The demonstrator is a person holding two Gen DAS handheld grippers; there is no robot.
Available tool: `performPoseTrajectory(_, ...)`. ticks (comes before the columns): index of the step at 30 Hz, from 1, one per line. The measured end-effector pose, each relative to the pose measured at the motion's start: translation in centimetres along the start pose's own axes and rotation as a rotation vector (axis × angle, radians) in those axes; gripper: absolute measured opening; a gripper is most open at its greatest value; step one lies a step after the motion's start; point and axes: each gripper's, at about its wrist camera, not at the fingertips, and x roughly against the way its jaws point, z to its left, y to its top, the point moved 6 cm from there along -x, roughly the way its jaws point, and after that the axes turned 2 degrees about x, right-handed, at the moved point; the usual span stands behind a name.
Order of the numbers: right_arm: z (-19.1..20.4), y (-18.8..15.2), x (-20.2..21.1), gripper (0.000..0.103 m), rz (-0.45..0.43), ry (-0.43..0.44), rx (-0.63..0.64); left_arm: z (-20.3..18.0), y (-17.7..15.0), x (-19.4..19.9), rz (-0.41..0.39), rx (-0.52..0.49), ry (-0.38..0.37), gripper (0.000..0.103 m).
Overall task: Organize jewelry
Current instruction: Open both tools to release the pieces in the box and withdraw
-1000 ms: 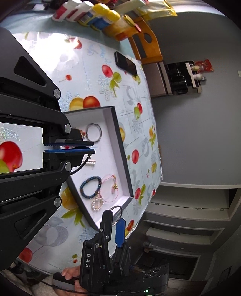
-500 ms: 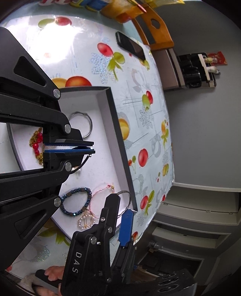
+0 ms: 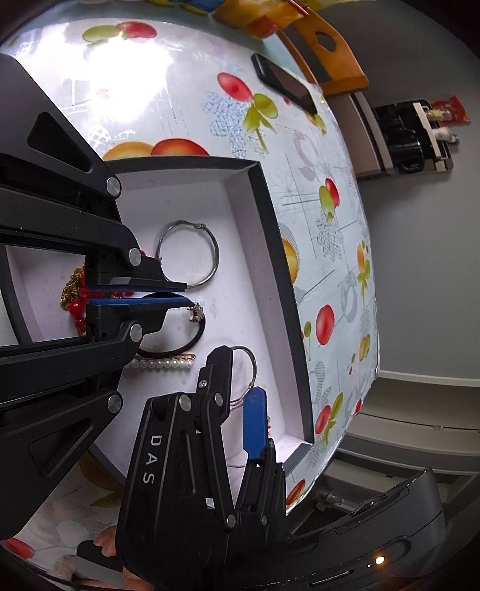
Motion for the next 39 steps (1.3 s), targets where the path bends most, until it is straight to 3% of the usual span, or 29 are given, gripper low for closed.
performPoseTrajectory(8, 0.2, 0.0, -0.2, 0.049, 0.009, 0.001, 0.002, 0.2, 0.0, -0.5, 0.017, 0.008, 0.012, 0.004)
performPoseTrajectory(11, 0.0, 0.0, -0.1, 0.049, 0.006, 0.006, -0.006, 0.3, 0.0, -0.3, 0.009, 0.017, 0.012, 0.025)
performPoseTrajectory(16, -0.8, 0.1, 1.9, 0.050, -0.033, 0.023, -0.048, 0.1, 0.5, 1.4, -0.027, 0.023, 0.004, 0.032)
performPoseTrajectory(17, -1.1, 0.1, 2.6, 0.053, -0.042, 0.026, -0.058, 0.0, 0.6, 1.8, -0.034, 0.019, 0.011, 0.034)
performPoseTrajectory(19, -1.6, 0.1, 4.0, 0.062, -0.066, 0.031, -0.075, -0.1, 0.8, 2.8, -0.051, 0.016, 0.025, 0.052)
performPoseTrajectory(25, -2.6, -1.3, 8.3, 0.074, -0.117, 0.021, -0.077, -0.9, 0.6, 6.3, -0.097, 0.006, 0.044, 0.072)
performPoseTrajectory(29, -2.7, -3.0, 10.7, 0.083, -0.145, 0.014, -0.068, -1.5, -0.2, 8.1, -0.103, 0.004, 0.057, 0.080)
performPoseTrajectory(39, -3.1, -7.9, 13.9, 0.090, -0.167, -0.018, -0.070, -2.7, -2.9, 11.9, -0.134, 0.038, 0.067, 0.087)
